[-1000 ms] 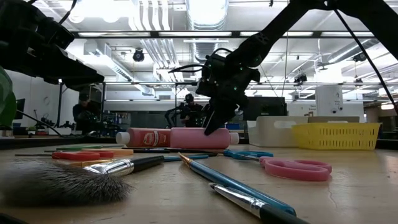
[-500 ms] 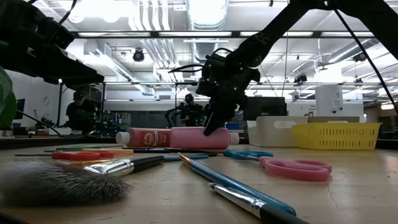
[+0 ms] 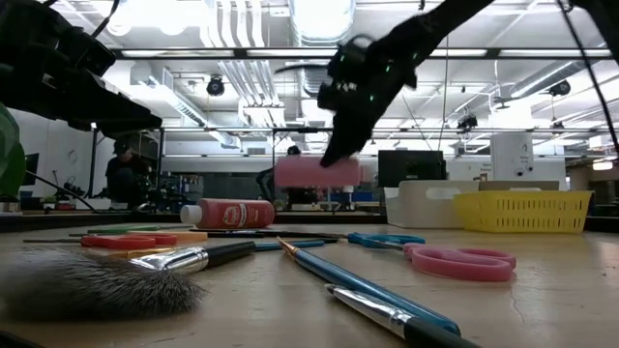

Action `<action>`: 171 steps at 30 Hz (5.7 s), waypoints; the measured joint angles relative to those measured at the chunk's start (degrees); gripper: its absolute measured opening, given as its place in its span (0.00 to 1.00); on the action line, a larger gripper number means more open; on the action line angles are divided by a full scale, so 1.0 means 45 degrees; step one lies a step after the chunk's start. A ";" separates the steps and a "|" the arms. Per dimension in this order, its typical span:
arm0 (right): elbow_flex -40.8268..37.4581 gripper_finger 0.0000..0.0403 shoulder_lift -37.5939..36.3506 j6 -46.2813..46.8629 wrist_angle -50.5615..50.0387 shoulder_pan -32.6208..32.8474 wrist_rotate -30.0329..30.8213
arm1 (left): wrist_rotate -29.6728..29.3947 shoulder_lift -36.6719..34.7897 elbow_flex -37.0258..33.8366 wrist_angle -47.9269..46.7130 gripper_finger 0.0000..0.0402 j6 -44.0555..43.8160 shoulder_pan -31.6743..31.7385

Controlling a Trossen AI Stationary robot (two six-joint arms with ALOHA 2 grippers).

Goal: Pick & Place Paint Supplies
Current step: Put the pink paint bottle into the gray bin, then put the red paint bottle into the gray bin

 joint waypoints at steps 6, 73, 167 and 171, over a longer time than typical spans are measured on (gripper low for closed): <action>0.0000 0.41 -0.1903 0.1950 -0.1013 -0.0507 0.1393 | -0.0005 -0.0002 -0.0002 -0.0002 0.42 0.0000 0.0003; -0.5081 0.44 -0.4447 1.1589 -0.4684 -0.5296 0.9034 | -0.0010 0.0000 -0.0005 0.0000 0.42 0.0000 0.0001; 0.3571 0.60 0.3667 -0.5475 0.3646 -0.1301 -0.6647 | -0.0005 0.0000 0.0000 -0.0005 0.42 0.0000 0.0003; 0.5035 0.60 0.4793 -0.5479 0.2382 -0.1068 -0.6608 | -0.0008 0.0000 -0.0004 -0.0005 0.42 0.0000 0.0003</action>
